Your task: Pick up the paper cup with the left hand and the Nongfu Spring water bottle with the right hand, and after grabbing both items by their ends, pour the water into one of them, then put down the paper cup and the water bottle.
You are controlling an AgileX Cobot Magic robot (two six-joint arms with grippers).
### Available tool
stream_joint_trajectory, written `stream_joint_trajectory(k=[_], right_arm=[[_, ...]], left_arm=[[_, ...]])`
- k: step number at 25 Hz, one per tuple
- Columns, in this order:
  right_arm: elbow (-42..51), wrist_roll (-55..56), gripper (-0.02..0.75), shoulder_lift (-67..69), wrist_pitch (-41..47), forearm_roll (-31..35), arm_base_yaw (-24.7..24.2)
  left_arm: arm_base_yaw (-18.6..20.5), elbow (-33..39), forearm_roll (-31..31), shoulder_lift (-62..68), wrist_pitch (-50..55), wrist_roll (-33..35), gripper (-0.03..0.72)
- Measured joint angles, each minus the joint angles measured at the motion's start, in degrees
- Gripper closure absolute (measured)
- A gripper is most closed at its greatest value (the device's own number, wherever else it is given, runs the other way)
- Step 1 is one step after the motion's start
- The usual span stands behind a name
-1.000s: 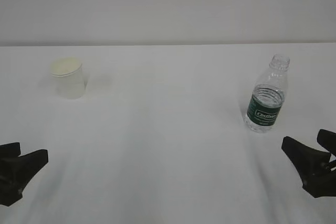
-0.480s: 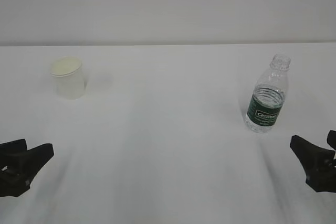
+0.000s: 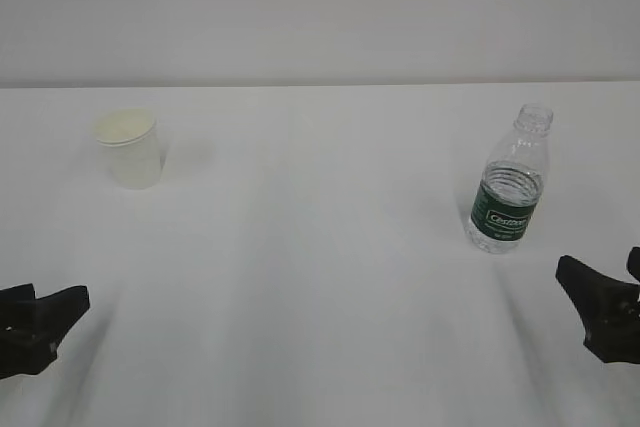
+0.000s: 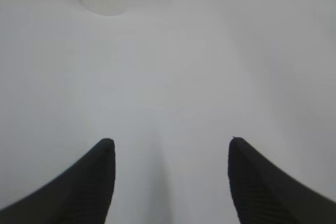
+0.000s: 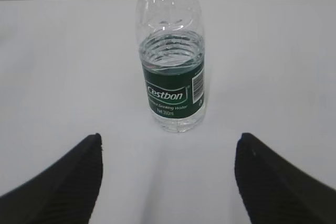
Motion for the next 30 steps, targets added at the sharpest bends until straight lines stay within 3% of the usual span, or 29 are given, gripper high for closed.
stream_joint_trajectory(k=[6,14,21,30], right_arm=[[-1.17,-1.04,0.150,0.00,0.00,0.84,0.00],[-2.59,-1.62,0.150,0.00,-0.12,0.95,0.00],[-3.69,-1.72,0.150,0.13,-0.12,1.05,0.00],[-8.03,-1.72,0.150,6.27,0.10,1.05,0.00]], left_arm=[[0.00,-0.54,-1.98,0.49,-0.09,2.13,0.204],[0.00,-6.78,-2.24,2.54,-0.09,3.91,0.202],[0.00,-10.69,0.62,8.77,-0.09,3.90,0.103],[0.00,-12.83,0.95,10.09,-0.22,3.92,0.087]])
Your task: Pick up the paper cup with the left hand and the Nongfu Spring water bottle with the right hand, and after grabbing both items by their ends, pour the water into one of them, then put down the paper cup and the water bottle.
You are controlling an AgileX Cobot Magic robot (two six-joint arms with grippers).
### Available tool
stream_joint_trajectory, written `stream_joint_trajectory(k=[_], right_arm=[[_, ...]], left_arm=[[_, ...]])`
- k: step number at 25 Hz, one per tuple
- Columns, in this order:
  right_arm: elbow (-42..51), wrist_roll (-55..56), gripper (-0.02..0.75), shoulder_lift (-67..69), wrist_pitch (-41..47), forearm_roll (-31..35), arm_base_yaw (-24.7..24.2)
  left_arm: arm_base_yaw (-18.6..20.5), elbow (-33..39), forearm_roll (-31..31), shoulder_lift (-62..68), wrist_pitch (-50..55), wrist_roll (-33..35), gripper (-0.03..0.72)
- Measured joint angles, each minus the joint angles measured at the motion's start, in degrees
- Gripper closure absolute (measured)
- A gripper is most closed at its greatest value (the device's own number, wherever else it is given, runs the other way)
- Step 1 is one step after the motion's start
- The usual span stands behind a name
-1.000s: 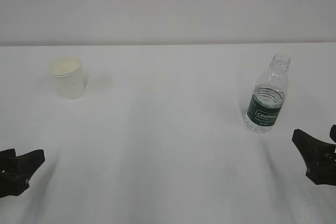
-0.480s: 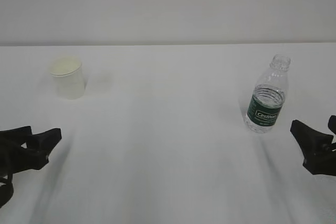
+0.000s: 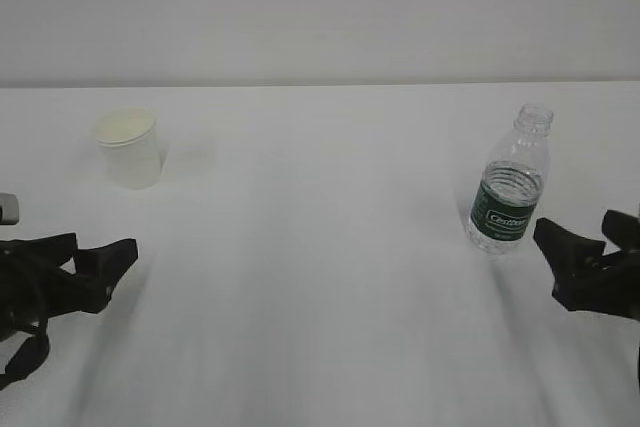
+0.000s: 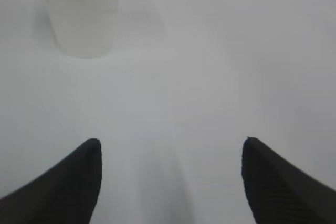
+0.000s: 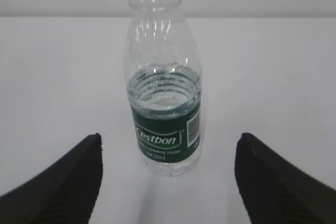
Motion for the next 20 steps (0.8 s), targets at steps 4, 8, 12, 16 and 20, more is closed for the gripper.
stream_joint_trajectory(k=[4,8,12,16,20], right_arm=[[-1.02,0.00,0.150,6.44,-0.28,0.00,0.00],[-2.90,0.00,0.150,10.16,-0.28,-0.21,0.00],[-4.63,0.00,0.150,11.71,-0.28,-0.55,0.00],[-5.95,0.00,0.150,13.22,-0.37,-0.63,0.00],[-7.00,0.00,0.150,14.42,-0.37,-0.99,0.00]], left_arm=[[0.00,-0.62,-1.03,0.00,0.00,0.00,0.087],[0.00,-1.69,-1.69,0.00,0.00,0.00,0.087],[0.00,-2.90,-1.91,0.00,0.00,0.00,0.092],[0.00,-4.32,-2.26,0.00,0.00,0.33,0.095],[0.00,-5.42,-2.26,0.09,0.00,0.83,0.095]])
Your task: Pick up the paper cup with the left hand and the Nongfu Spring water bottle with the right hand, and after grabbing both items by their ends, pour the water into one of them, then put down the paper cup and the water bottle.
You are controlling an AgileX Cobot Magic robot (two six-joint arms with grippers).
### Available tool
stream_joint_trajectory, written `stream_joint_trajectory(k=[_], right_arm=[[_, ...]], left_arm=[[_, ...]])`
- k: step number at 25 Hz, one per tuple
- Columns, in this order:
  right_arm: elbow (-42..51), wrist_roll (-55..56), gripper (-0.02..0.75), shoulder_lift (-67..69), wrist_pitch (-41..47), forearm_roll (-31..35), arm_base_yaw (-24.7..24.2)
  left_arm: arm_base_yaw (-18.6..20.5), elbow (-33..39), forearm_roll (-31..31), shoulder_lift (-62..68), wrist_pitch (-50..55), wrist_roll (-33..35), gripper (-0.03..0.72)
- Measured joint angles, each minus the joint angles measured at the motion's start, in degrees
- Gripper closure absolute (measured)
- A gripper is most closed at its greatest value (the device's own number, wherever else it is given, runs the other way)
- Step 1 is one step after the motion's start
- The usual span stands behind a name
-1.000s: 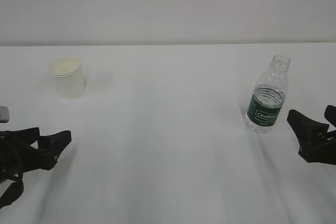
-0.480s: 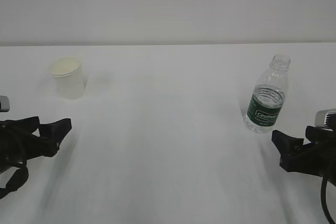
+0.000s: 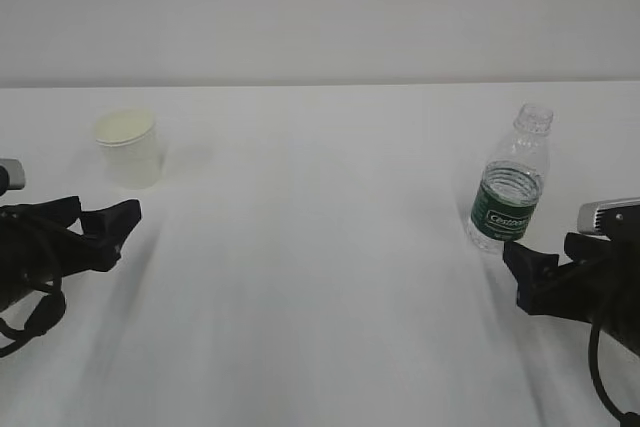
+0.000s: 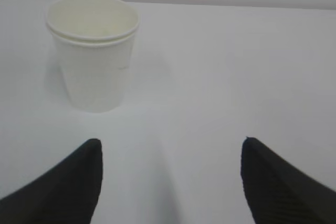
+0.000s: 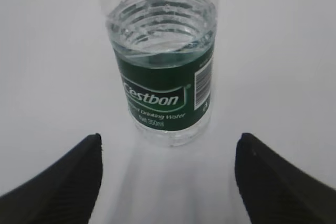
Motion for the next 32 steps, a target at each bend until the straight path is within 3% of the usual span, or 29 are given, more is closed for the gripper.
stream_joint_trajectory(k=[32], right_arm=[[-10.64,0.00,0.149,5.69,4.44,-1.62,0.00]], left_arm=[[0.00,-2.67,-0.10,0.78,0.48,0.26,0.098]])
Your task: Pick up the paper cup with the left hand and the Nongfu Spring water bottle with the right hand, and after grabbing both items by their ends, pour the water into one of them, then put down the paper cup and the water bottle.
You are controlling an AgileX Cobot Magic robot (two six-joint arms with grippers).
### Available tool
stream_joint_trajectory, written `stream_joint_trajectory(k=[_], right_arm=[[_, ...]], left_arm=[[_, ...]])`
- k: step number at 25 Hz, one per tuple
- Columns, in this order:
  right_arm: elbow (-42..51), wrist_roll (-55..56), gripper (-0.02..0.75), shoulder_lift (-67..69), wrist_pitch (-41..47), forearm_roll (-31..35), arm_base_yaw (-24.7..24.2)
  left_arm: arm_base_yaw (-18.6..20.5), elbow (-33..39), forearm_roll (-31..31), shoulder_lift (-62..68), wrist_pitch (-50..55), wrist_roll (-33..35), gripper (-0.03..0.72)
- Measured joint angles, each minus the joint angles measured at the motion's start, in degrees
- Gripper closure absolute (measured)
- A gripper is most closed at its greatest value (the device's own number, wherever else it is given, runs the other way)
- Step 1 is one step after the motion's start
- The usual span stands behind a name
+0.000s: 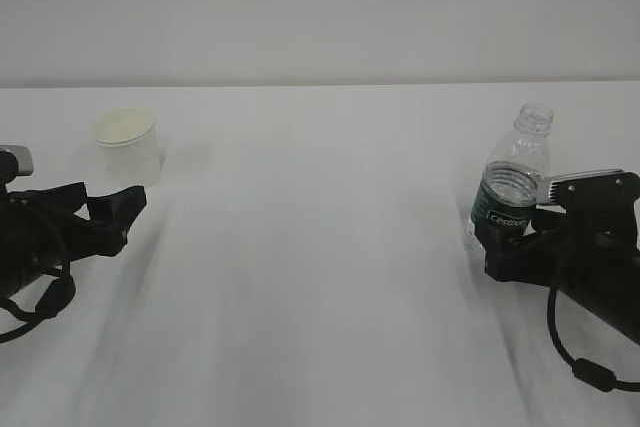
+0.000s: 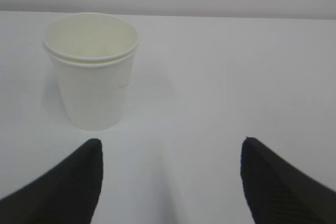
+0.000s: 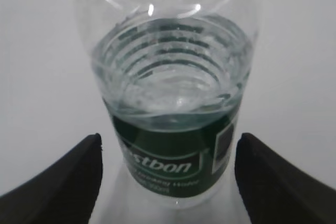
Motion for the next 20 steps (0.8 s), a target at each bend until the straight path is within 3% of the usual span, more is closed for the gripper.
stream_joint_trajectory(k=[20], right_arm=[[-6.18,0.00,0.150,1.98,3.32,-0.13,0.00]], left_arm=[[0.00,0.00,0.00,0.00,0.00,0.00,0.101]])
